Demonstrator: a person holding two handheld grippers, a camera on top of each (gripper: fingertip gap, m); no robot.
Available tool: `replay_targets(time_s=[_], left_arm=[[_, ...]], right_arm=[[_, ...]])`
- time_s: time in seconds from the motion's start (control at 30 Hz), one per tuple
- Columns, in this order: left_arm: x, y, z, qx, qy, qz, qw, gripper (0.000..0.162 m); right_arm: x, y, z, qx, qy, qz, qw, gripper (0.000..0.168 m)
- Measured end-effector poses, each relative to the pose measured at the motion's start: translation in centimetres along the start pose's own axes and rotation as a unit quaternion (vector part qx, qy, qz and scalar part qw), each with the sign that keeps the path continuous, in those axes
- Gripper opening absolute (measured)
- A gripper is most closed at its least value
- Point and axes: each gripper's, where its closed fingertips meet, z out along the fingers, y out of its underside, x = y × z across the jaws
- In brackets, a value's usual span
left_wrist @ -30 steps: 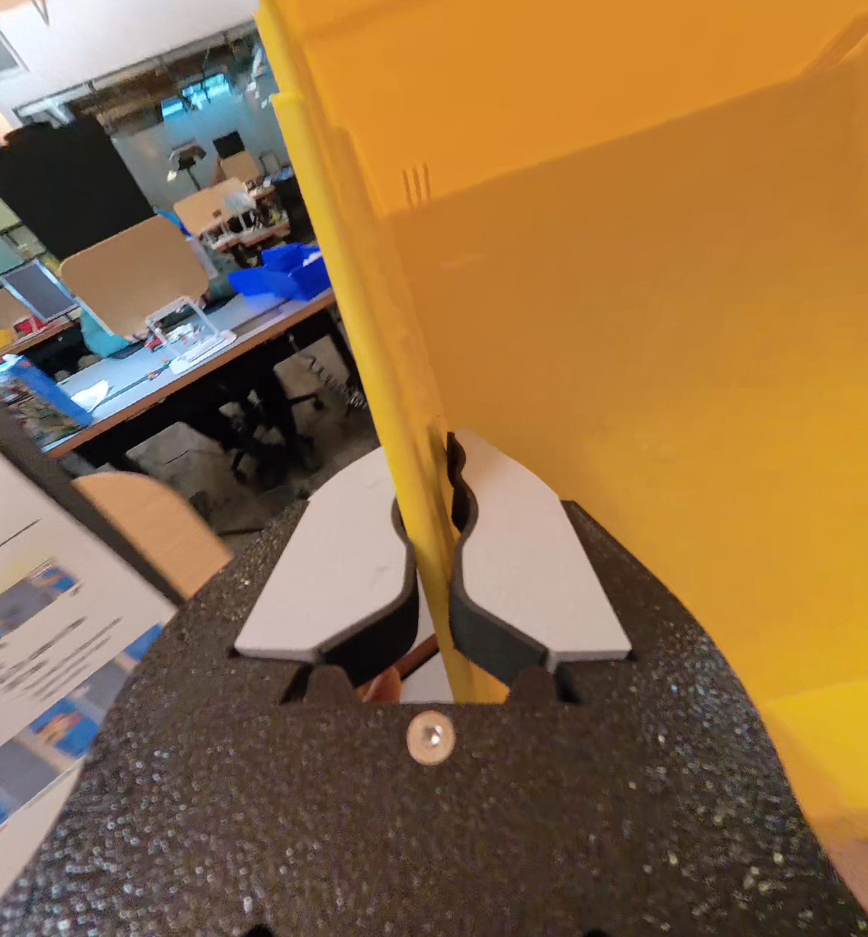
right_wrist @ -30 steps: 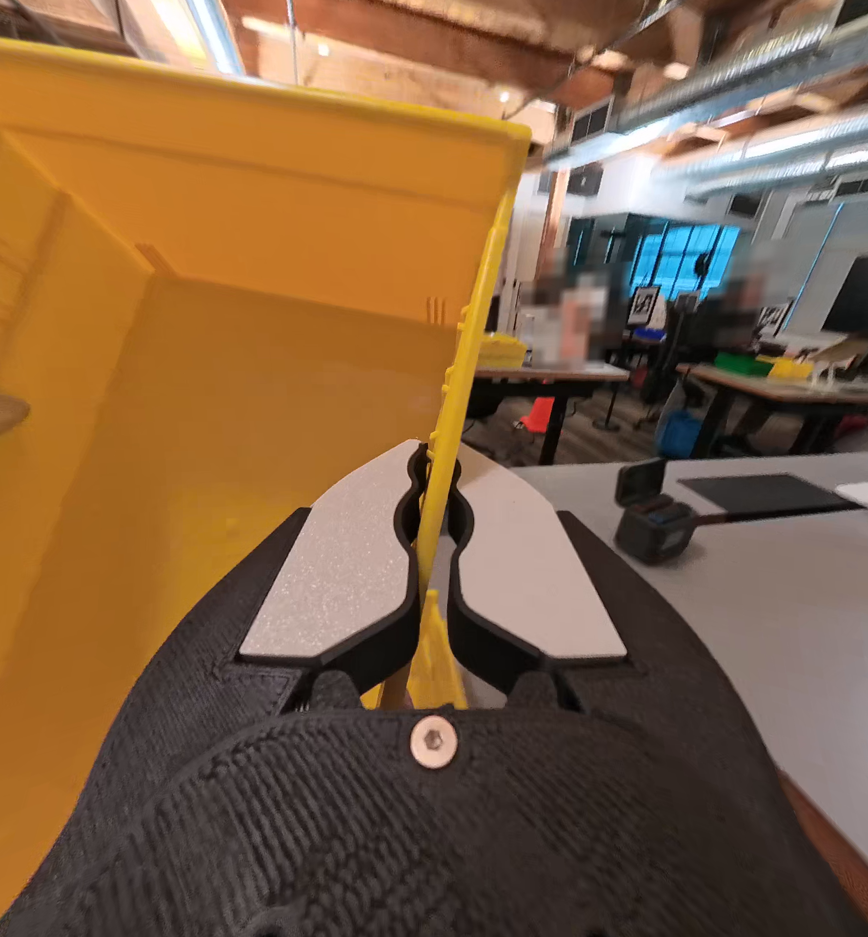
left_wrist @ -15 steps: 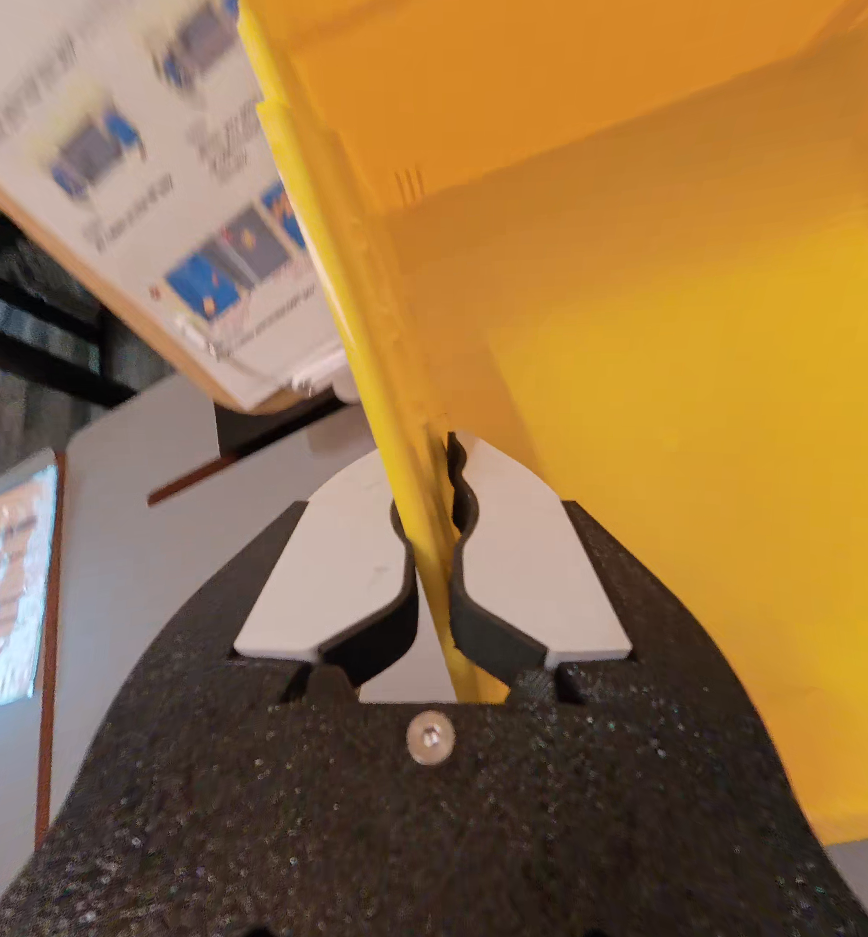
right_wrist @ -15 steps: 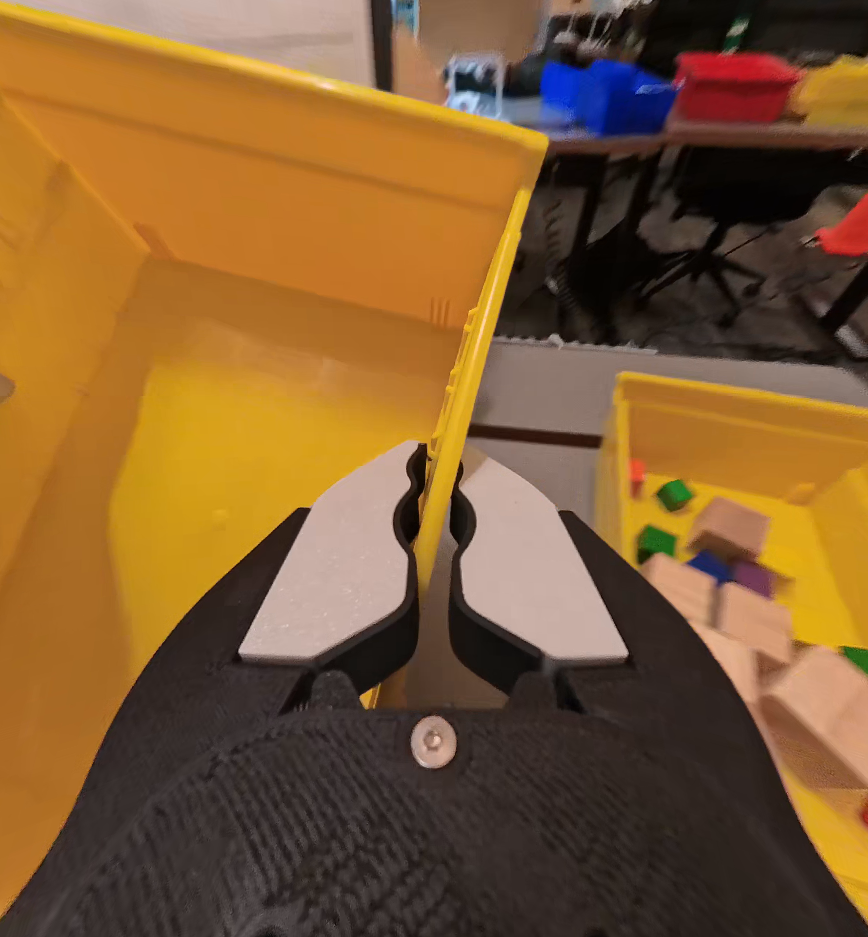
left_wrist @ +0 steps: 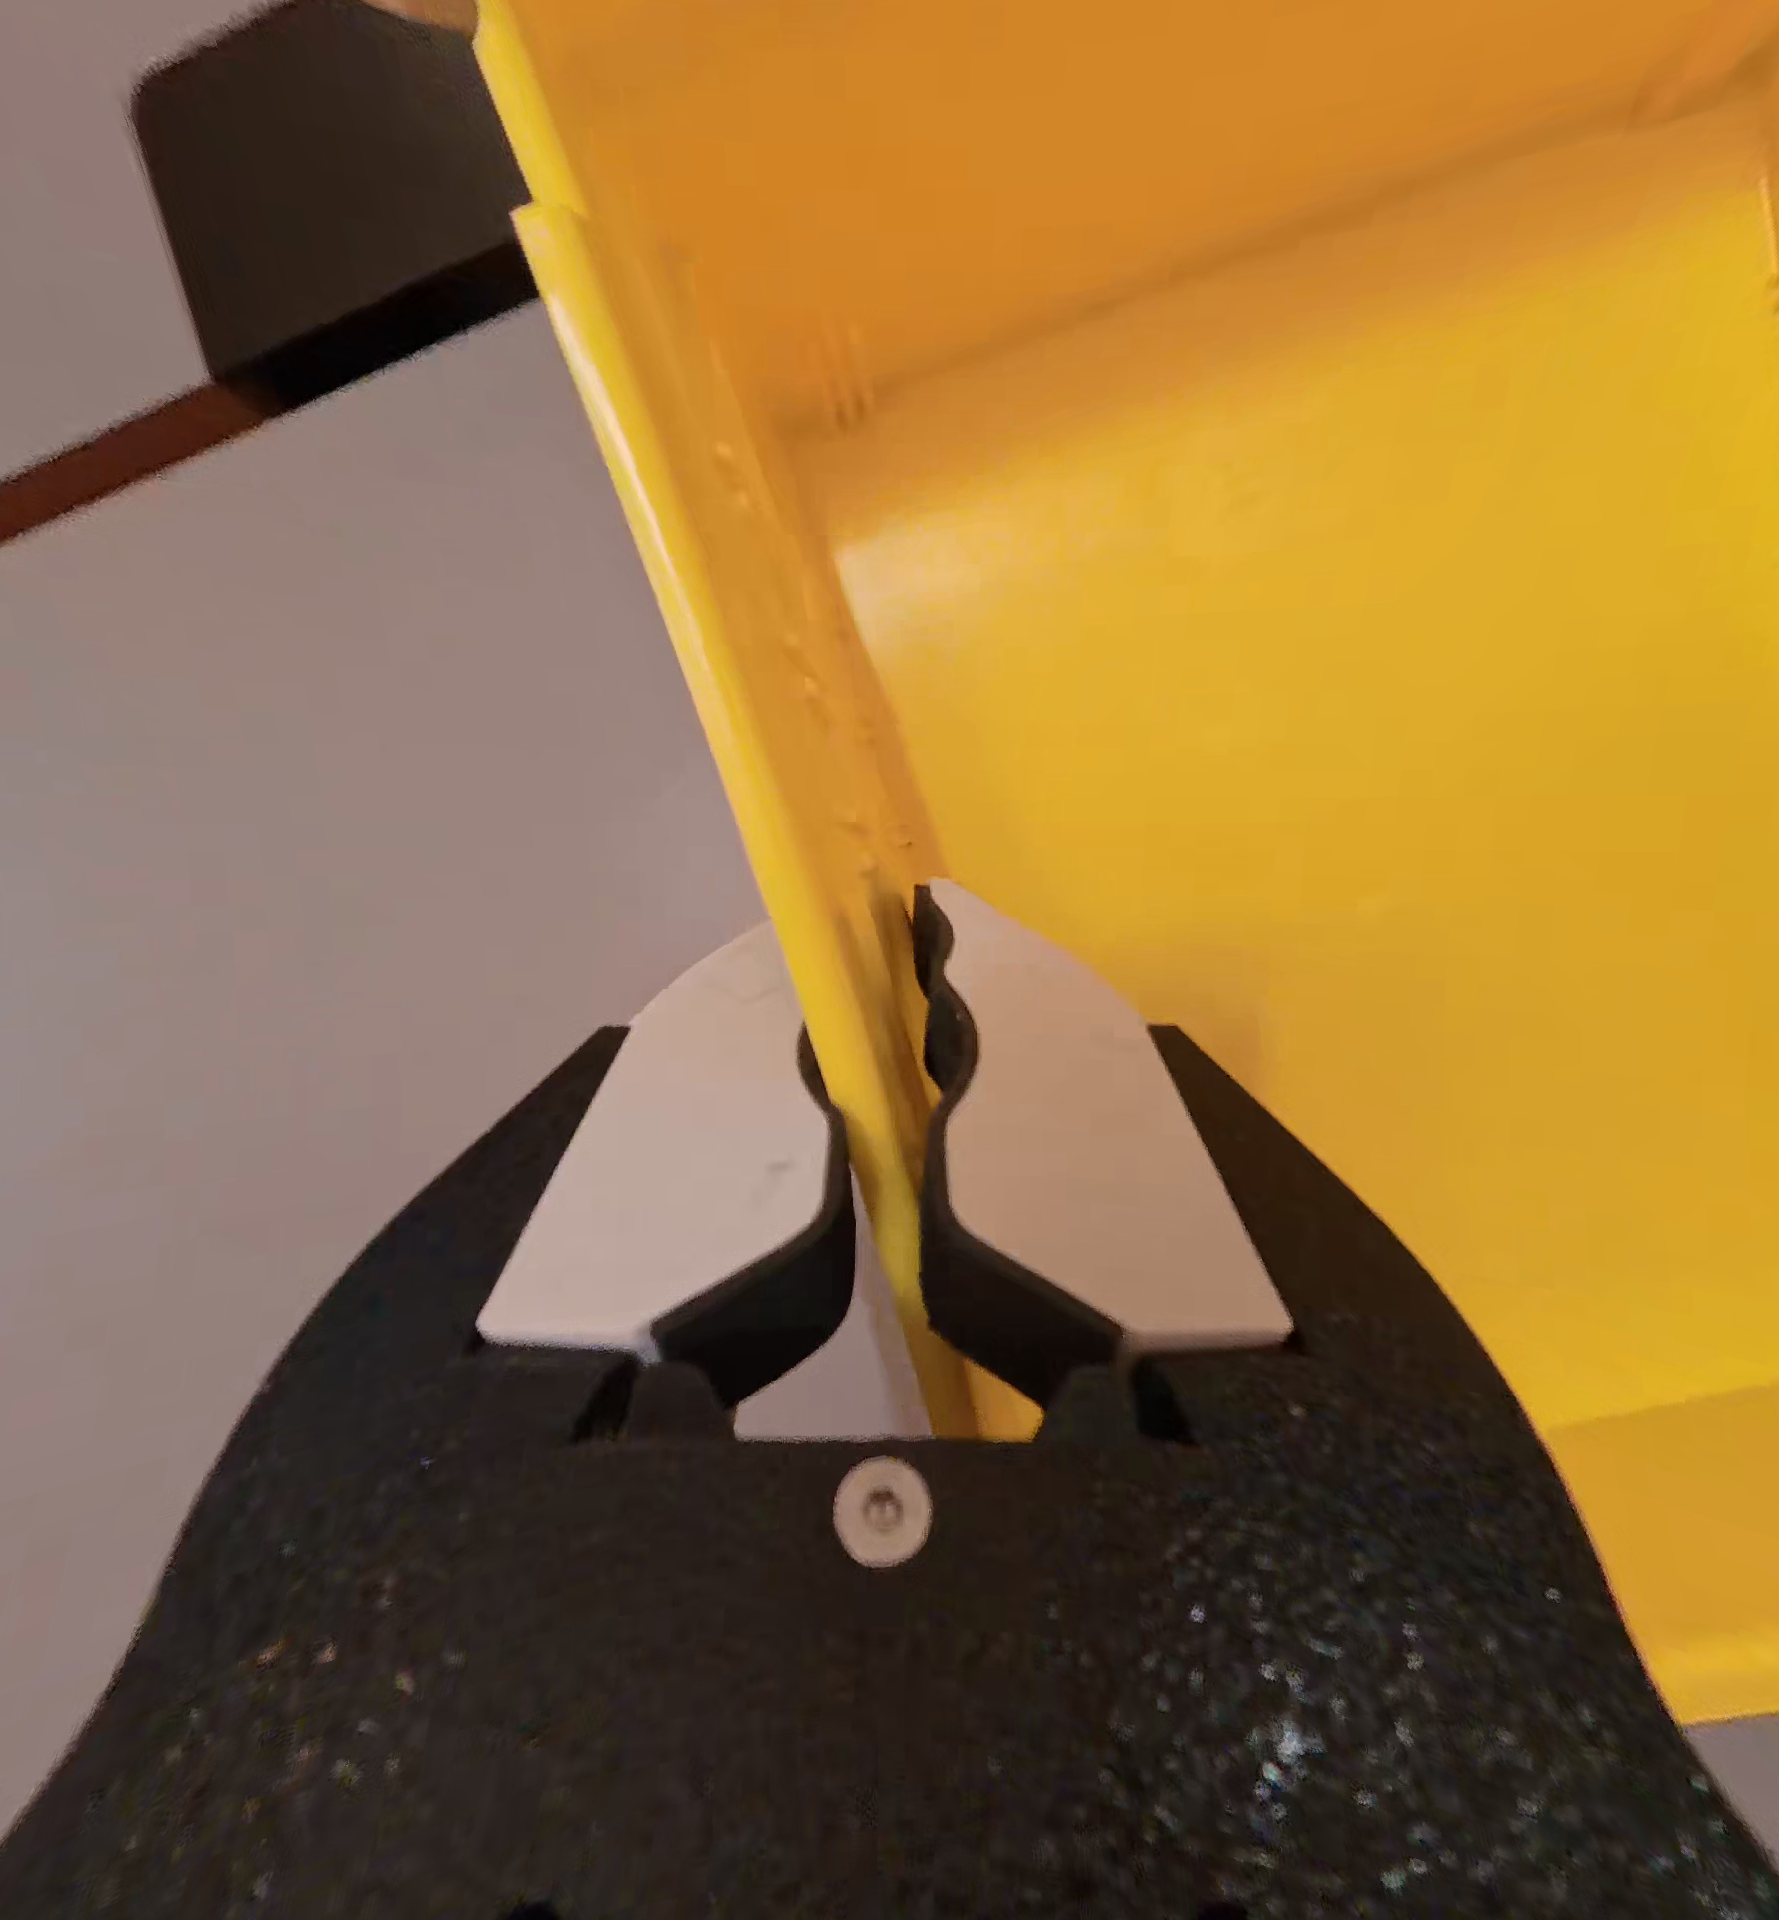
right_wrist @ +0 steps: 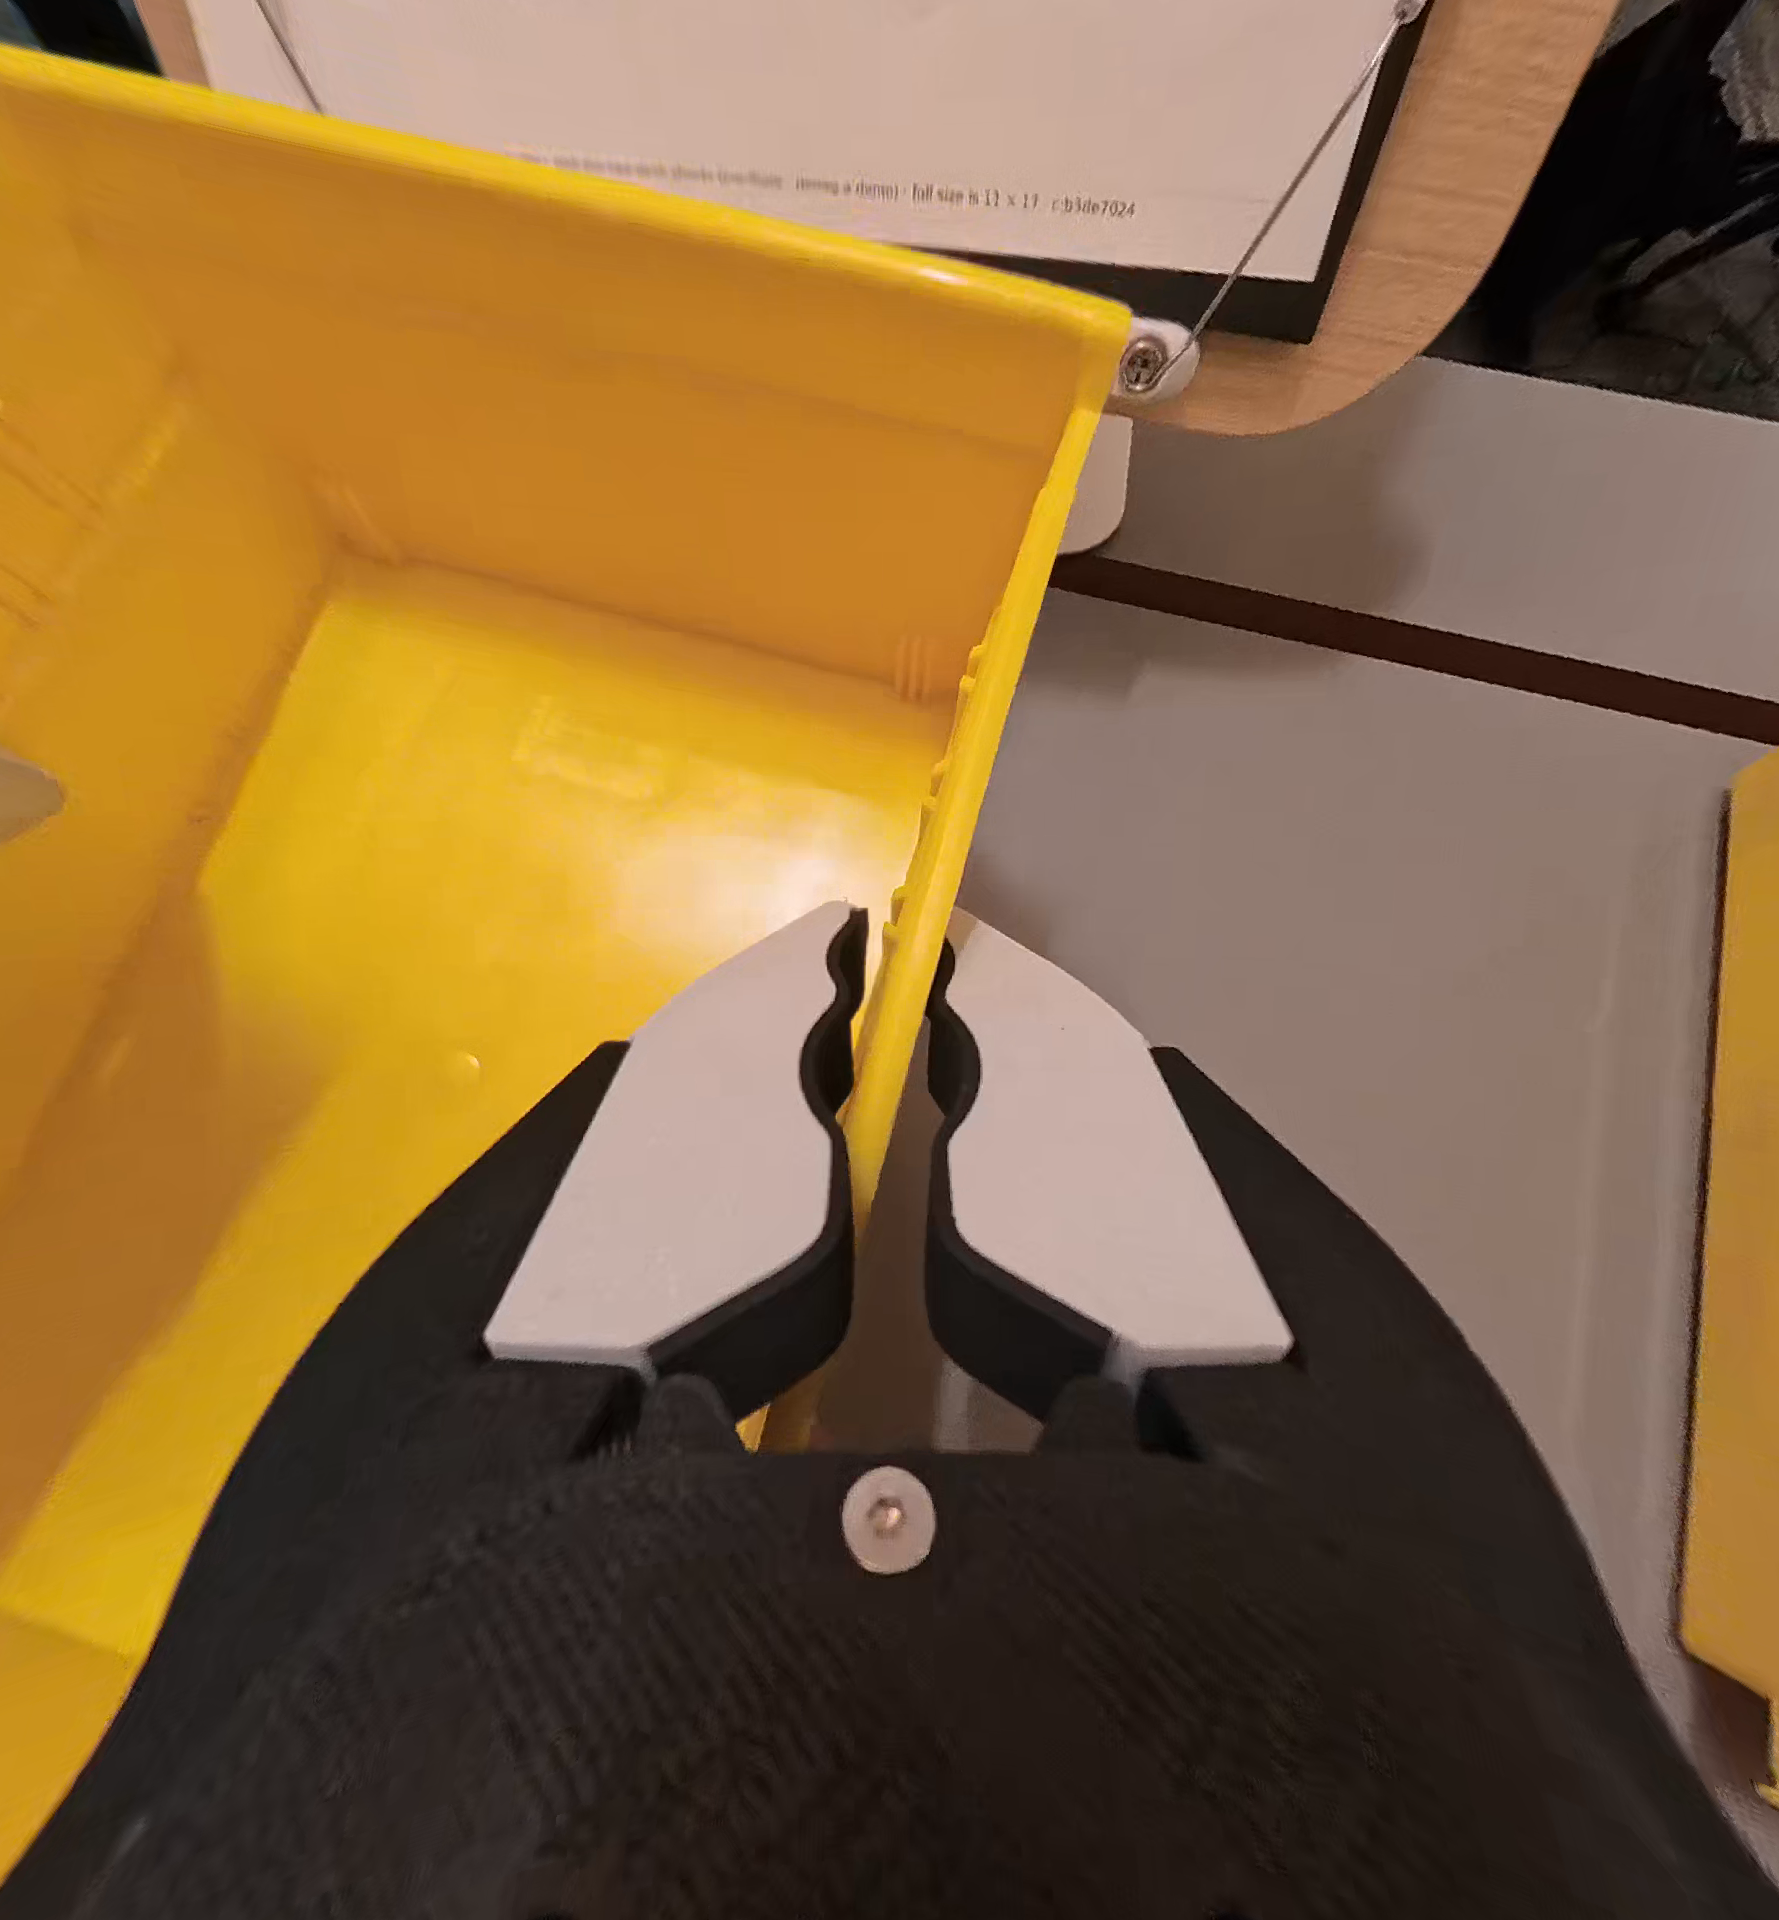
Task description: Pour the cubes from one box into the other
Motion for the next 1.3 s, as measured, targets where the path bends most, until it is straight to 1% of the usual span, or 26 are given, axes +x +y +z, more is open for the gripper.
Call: replay_targets(time_s=[0.03,0.2,0.3,0.37,0.43,0.47,0.5,0.57,0.6,0.63,0.67,0.7,0.73,0.77,0.83,0.9,0.93,0.97,1.0,1.1,1.17,1.23,1.3], left_arm=[[0.3,0.3,0.4,-0.010,0.010,-0.002,1.000,0.007],[2.1,1.7,2.5,-0.048,0.042,-0.008,0.998,0.008],[3.4,2.5,3.4,-0.064,0.058,-0.008,0.996,0.011],[3.8,2.4,3.5,-0.053,0.051,-0.005,0.997,0.011],[3.9,2.2,3.6,-0.042,0.036,0.005,0.998,0.013],[4.0,2.1,3.6,-0.034,0.033,0.008,0.999,0.018],[3.8,2.0,3.5,-0.026,0.018,0.012,0.999,0.026],[2.1,1.6,2.6,-0.004,-0.055,0.014,0.998,0.044],[1.9,1.1,1.7,0.013,-0.071,0.015,0.997,0.052],[2.1,0.4,0.4,0.040,-0.082,0.017,0.996,0.061],[2.5,-0.6,-1.0,0.072,-0.089,0.023,0.993,0.069],[3.4,-1.4,-2.4,0.100,-0.086,0.036,0.991,0.071],[4.8,-2.0,-3.6,0.123,-0.072,0.052,0.988,0.074],[7.0,-2.4,-4.5,0.139,-0.038,0.066,0.987,0.075],[13.4,-2.8,-6.4,0.163,0.078,0.104,0.978,0.081],[20.4,-2.4,-8.7,0.187,0.201,0.148,0.950,0.081],[23.9,-1.5,-9.8,0.182,0.257,0.174,0.933,0.081],[27.2,-0.5,-10.9,0.173,0.307,0.200,0.914,0.082],[30.2,0.4,-11.9,0.165,0.350,0.222,0.895,0.082],[38.7,2.1,-14.8,0.156,0.444,0.264,0.842,0.080],[44.2,3.0,-16.2,0.146,0.480,0.296,0.813,0.079],[49.8,3.6,-17.0,0.145,0.497,0.332,0.788,0.079],[55.4,4.2,-17.3,0.150,0.501,0.366,0.770,0.079]], right_arm=[[0.2,0.2,0.3,-0.011,0.001,-0.007,1.000,0.009],[1.4,2.2,1.4,-0.069,0.010,-0.031,0.997,0.008],[2.1,3.6,1.8,-0.082,0.006,-0.032,0.996,0.009],[2.3,4.4,1.9,-0.080,-0.013,-0.021,0.996,0.015],[2.2,4.6,1.5,-0.058,-0.043,-0.010,0.997,0.021],[2.3,4.8,0.9,-0.051,-0.052,-0.012,0.997,0.032],[2.7,4.4,-0.2,-0.036,-0.045,-0.021,0.998,0.043],[3.7,3.4,-3.1,0.016,-0.042,-0.026,0.999,0.064],[4.0,3.0,-5.0,0.038,-0.053,-0.024,0.998,0.069],[4.5,2.5,-7.5,0.065,-0.055,-0.026,0.996,0.070],[5.3,2.1,-10.2,0.100,-0.054,-0.036,0.993,0.076],[6.1,1.9,-13.1,0.136,-0.055,-0.047,0.988,0.078],[6.9,1.9,-16.3,0.172,-0.058,-0.062,0.981,0.079],[8.0,2.3,-19.3,0.204,-0.057,-0.084,0.974,0.078],[10.9,4.2,-25.2,0.257,-0.030,-0.145,0.955,0.073],[14.1,8.4,-30.1,0.257,-0.012,-0.206,0.944,0.074],[15.9,11.2,-32.2,0.239,-0.010,-0.230,0.943,0.079],[18.1,14.4,-34.3,0.221,0.002,-0.236,0.946,0.085],[20.8,18.0,-36.2,0.193,0.020,-0.225,0.955,0.085],[28.4,30.0,-40.8,0.110,0.073,-0.122,0.984,0.089],[32.9,38.3,-43.3,0.084,0.117,-0.029,0.989,0.086],[36.7,47.3,-45.0,0.056,0.171,0.065,0.982,0.085],[39.8,56.9,-46.1,0.019,0.231,0.175,0.957,0.085]])
